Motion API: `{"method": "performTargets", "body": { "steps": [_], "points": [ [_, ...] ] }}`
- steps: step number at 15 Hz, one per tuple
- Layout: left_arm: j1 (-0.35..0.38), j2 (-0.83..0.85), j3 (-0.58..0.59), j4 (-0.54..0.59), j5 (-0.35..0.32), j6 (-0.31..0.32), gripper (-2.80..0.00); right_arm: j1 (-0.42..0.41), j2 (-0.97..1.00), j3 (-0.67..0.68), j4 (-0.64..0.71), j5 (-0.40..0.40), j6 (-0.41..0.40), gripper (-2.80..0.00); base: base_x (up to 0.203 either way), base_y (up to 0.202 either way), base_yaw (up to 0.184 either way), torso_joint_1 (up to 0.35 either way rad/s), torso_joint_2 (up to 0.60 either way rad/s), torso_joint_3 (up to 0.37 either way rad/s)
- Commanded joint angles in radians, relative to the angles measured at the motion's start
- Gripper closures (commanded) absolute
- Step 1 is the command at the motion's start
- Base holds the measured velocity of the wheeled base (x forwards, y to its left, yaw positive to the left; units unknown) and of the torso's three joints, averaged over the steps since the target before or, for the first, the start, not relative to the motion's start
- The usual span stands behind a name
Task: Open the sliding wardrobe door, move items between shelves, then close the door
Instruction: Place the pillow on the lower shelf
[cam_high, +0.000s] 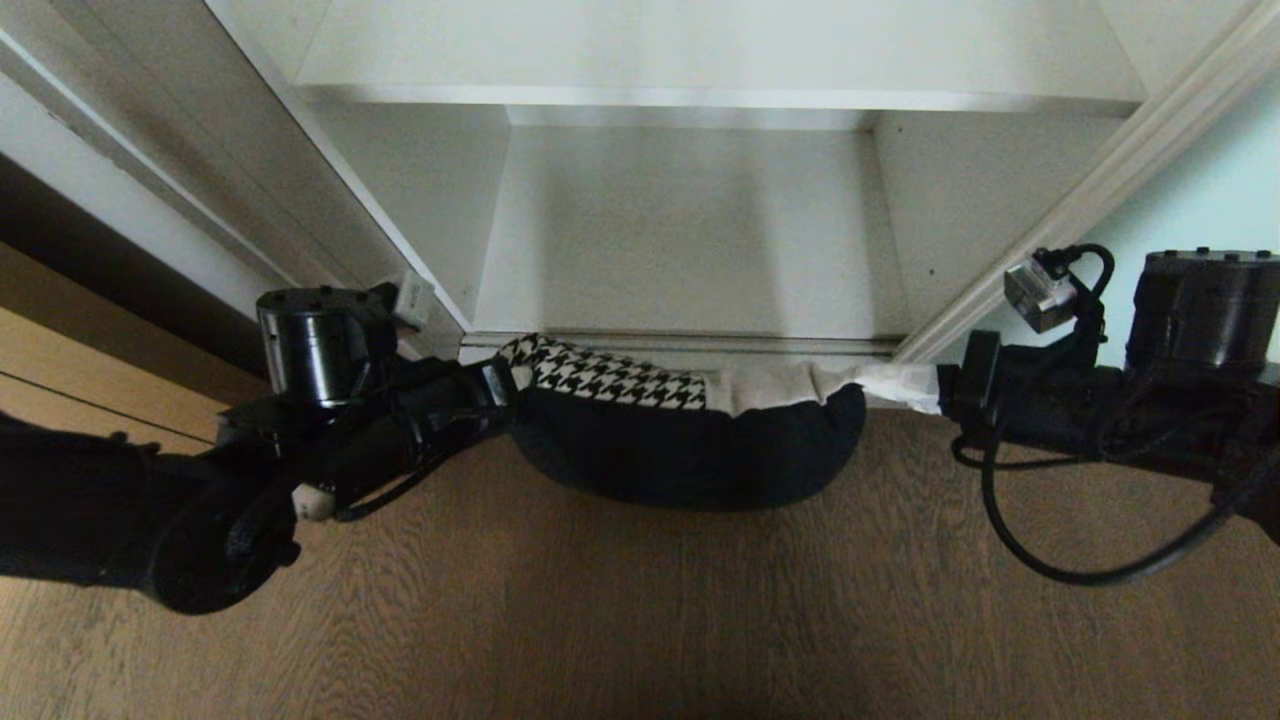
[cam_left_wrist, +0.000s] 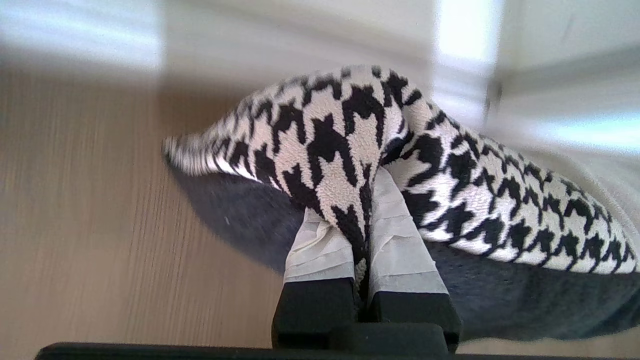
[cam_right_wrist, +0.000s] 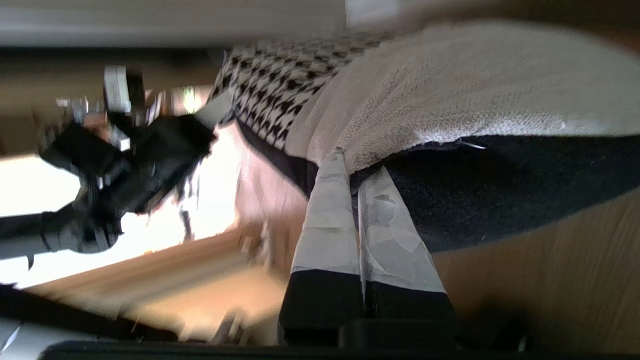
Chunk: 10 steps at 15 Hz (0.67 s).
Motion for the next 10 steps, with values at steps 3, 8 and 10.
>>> {"method": "performTargets", "body": {
  "steps": [3, 8, 10],
  "points": [
    [0.038, 0.132, -0.179, -0.130, -0.004, 0.001, 0.00, -0.041, 0.151, -0.204, -0.068, 0.005, 0.005, 0.00, 0.000, 0.000, 0.000, 0.000, 0.00, 0.000],
    [0.039, 0.176, -0.395, -0.130, -0.005, 0.005, 0.00, -0.077, 0.169, -0.370, -0.098, 0.007, 0.009, 0.00, 0.000, 0.000, 0.000, 0.000, 0.00, 0.000],
    [0.039, 0.232, -0.504, -0.134, -0.004, 0.015, 0.00, -0.105, 0.207, -0.413, -0.185, 0.010, 0.013, 0.00, 0.000, 0.000, 0.000, 0.000, 0.00, 0.000]
  ]
}}
